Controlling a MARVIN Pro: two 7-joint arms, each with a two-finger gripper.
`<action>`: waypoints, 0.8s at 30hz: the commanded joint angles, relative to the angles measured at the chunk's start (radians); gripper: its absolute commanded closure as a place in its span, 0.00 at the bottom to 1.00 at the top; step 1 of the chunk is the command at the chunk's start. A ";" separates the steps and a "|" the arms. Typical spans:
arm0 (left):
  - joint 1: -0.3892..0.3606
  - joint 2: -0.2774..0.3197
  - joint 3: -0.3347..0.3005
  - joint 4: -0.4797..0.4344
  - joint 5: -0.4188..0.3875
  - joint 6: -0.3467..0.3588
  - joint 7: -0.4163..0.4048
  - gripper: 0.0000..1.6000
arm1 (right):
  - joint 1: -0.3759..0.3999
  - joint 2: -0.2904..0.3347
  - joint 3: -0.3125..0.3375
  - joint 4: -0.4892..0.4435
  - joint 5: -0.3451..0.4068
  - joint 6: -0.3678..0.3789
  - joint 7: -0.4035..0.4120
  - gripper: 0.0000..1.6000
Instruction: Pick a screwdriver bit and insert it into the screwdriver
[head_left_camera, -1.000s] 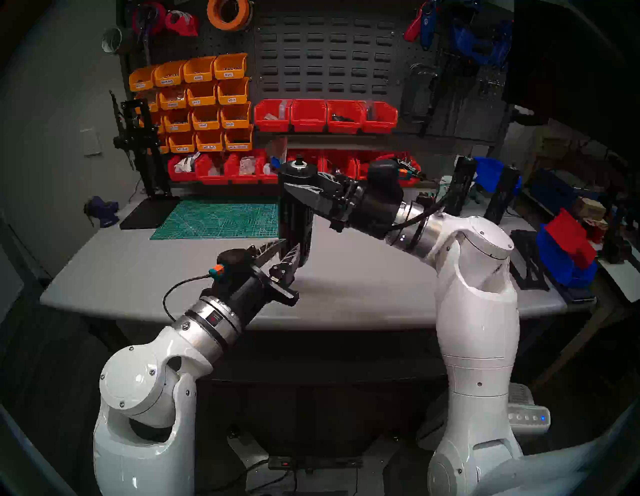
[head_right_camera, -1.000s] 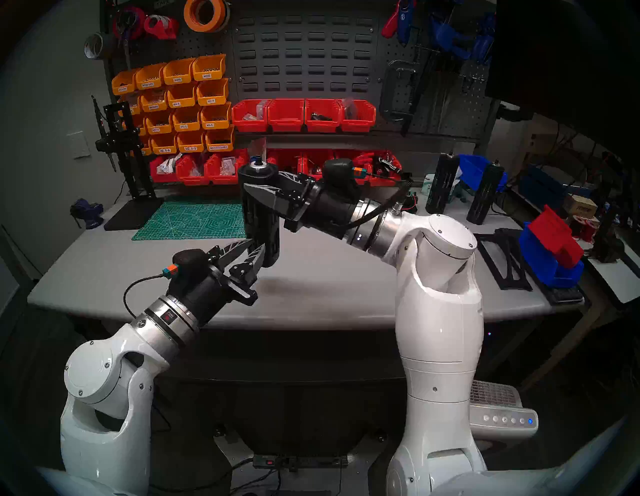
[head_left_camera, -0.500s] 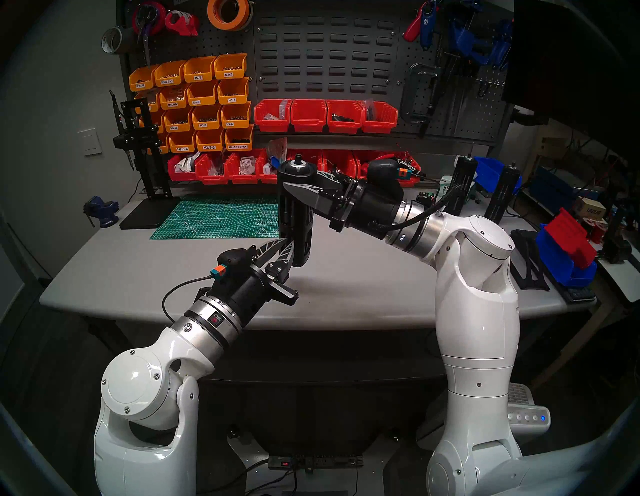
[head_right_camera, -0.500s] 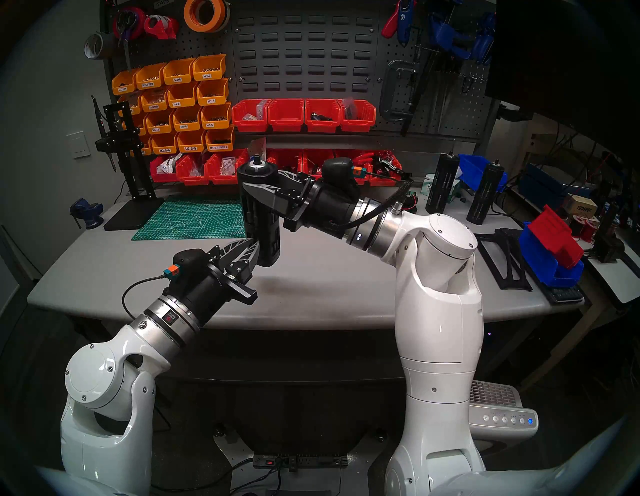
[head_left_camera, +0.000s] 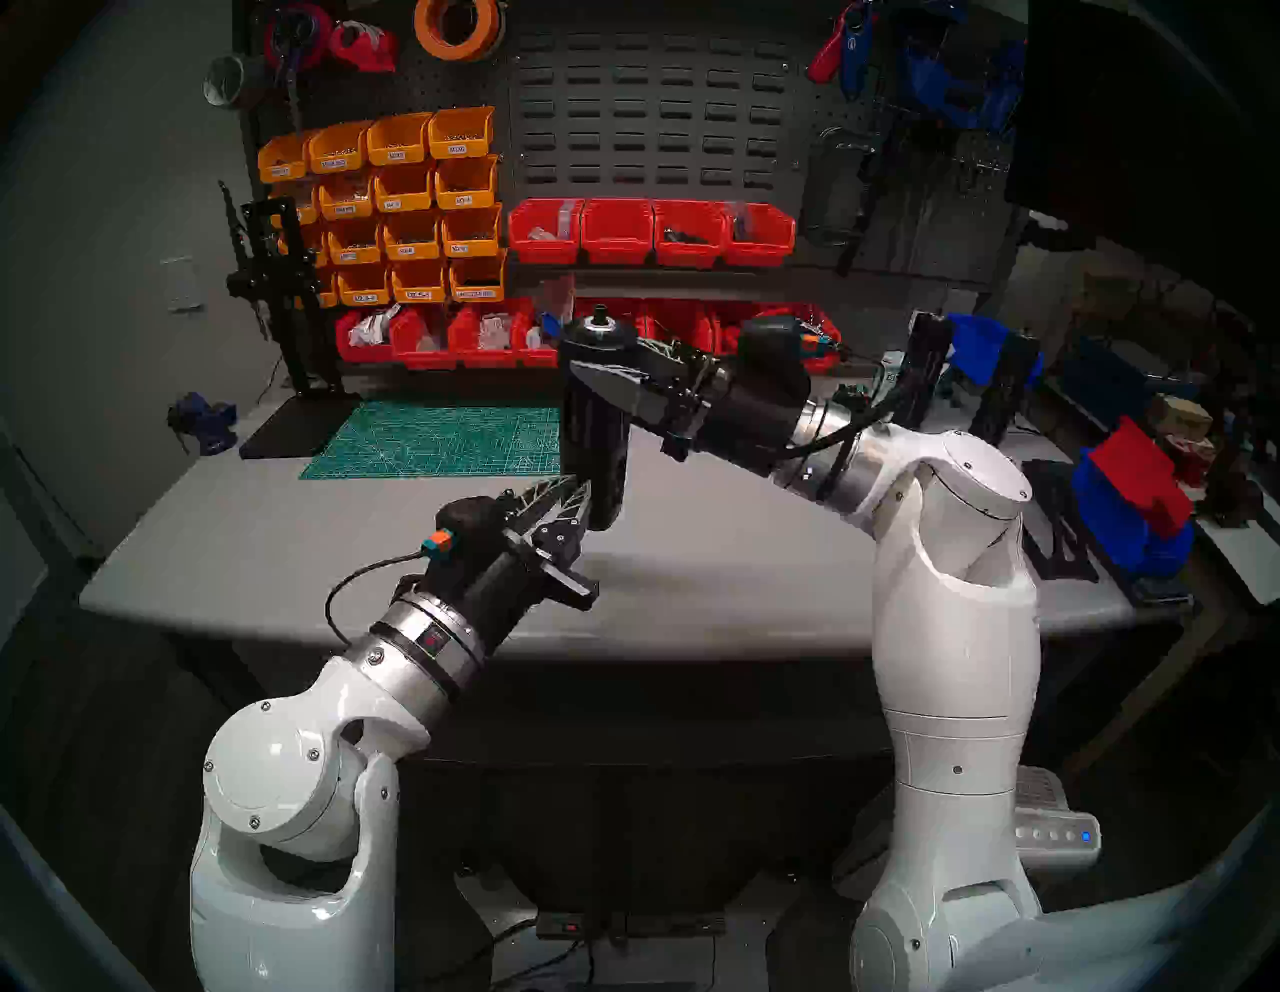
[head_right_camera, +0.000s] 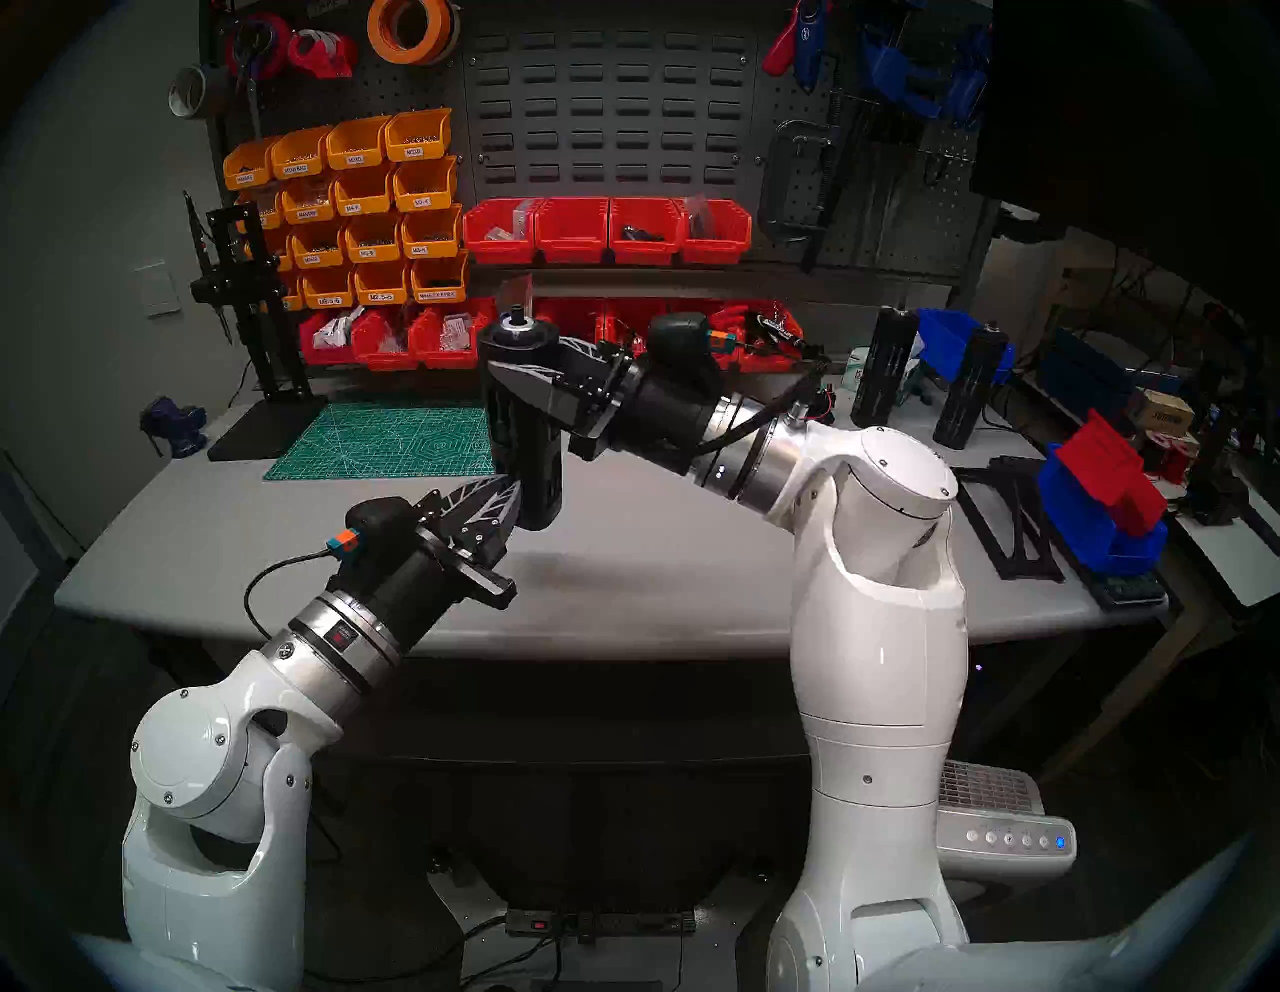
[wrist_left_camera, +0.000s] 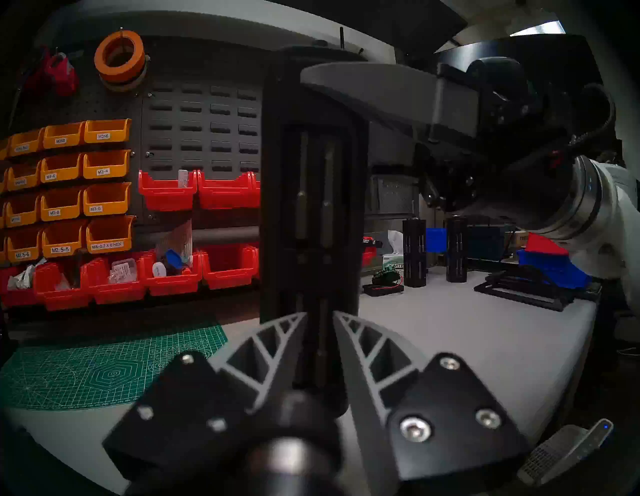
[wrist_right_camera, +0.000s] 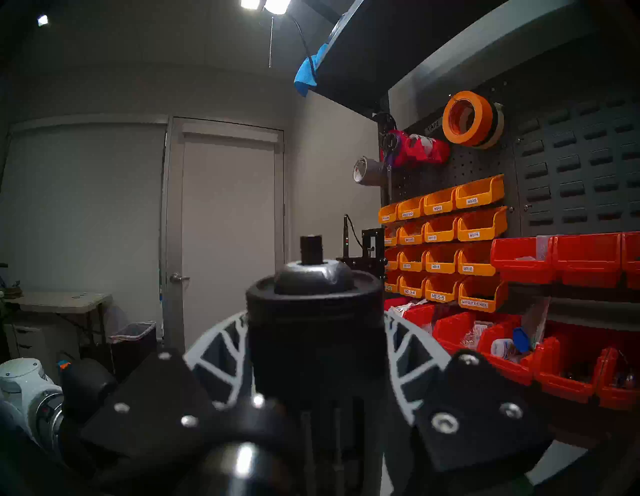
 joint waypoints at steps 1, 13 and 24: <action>-0.013 0.002 -0.006 -0.025 -0.015 -0.020 -0.011 0.51 | 0.039 -0.020 0.003 -0.040 0.015 -0.013 -0.003 1.00; -0.013 -0.005 -0.011 -0.023 -0.016 -0.025 -0.019 0.50 | 0.036 -0.026 -0.003 -0.041 0.012 -0.006 0.010 1.00; -0.016 -0.010 -0.014 -0.021 -0.020 -0.020 -0.029 0.50 | 0.036 -0.032 -0.007 -0.038 0.007 -0.005 0.020 1.00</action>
